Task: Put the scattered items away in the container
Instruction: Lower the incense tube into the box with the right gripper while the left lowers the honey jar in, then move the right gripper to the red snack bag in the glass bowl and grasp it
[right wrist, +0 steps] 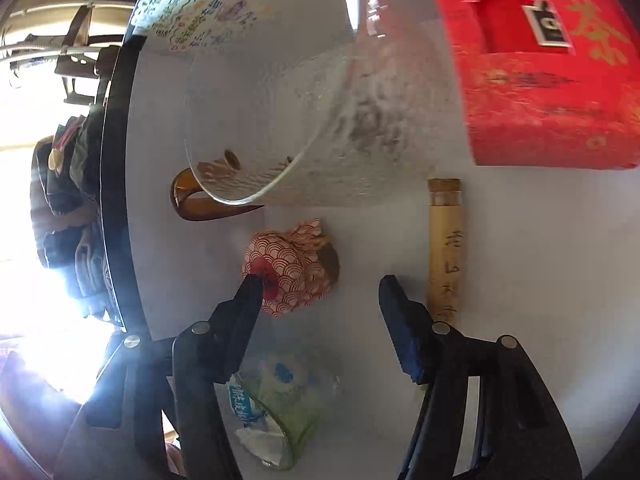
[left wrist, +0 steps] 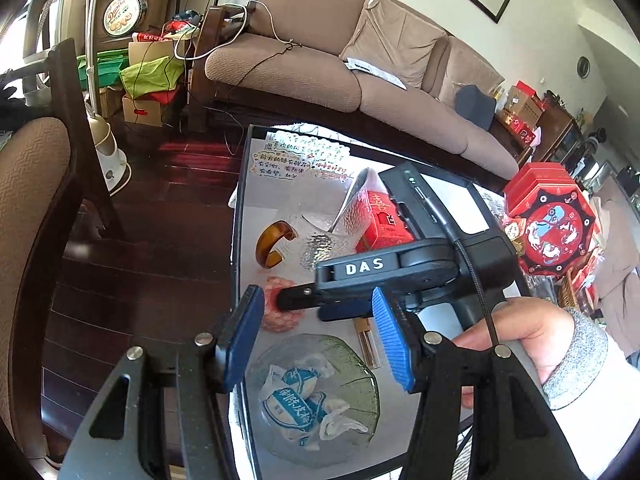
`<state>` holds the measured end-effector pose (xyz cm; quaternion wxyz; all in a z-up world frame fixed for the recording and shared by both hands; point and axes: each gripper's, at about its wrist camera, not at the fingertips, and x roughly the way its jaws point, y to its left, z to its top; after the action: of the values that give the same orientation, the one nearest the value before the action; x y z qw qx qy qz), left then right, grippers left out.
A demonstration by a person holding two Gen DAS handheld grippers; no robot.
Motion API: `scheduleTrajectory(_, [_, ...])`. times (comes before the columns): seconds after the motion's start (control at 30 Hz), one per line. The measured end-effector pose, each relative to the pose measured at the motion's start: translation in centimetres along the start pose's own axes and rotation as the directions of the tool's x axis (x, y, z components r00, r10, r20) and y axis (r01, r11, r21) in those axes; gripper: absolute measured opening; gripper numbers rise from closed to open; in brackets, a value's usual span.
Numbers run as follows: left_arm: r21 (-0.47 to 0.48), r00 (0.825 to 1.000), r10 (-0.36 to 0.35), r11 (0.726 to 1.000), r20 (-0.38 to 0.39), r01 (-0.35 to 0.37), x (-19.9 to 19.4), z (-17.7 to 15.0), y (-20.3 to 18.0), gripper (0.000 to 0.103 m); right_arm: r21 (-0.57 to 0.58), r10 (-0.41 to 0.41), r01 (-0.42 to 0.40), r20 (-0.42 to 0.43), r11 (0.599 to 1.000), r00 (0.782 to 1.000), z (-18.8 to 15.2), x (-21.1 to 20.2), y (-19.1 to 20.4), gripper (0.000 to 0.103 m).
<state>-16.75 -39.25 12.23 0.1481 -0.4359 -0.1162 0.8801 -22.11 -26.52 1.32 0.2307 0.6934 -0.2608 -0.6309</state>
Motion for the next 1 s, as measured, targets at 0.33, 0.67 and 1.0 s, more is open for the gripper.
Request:
scheduleTrajectory(0.33, [0.011,1.000,0.010,1.000,-0.009,-0.010,0.4,0.4,-0.9,0.057,-0.021,0.133,-0.133,-0.011,0.991,0.991,0.5,1.9,2.6,0.029])
scheduleTrajectory(0.67, [0.036,0.998,-0.055,0.998,-0.031,0.056,0.8,0.3,-5.9,0.057,-0.144,0.122,-0.101,0.150,0.984,0.981,-5.0,-13.3,-0.6,0.036])
scheduleTrajectory(1.0, [0.058,0.971,-0.217,0.973,-0.098,0.224,4.7,-2.6,-21.9,0.061,0.012,-0.243,0.266,0.445,0.964,0.862,-12.8,-32.5,-18.2,0.040])
